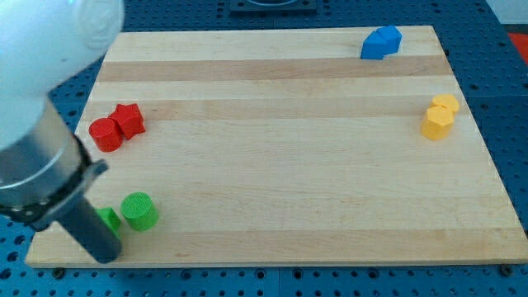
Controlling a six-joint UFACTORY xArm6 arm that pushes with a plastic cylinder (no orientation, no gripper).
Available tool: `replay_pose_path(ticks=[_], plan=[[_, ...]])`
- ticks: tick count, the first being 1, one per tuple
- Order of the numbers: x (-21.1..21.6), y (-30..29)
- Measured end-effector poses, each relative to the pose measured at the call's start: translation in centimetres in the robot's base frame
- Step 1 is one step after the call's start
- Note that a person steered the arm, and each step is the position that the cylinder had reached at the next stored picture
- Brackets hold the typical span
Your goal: Move your arm towards the green circle
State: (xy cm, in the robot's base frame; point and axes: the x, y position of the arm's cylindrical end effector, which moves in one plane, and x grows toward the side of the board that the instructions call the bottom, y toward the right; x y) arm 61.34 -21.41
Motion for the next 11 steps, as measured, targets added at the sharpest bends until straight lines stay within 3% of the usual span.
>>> replay_pose_path(ticks=[1,2,4,5,6,9,11], plan=[[-0.6,-2.9],[-0.1,-0.8],[-0.7,15.0],[-4.5,16.4],[-5.6,15.6],[-1.4,8.3],[-9.1,12.1]])
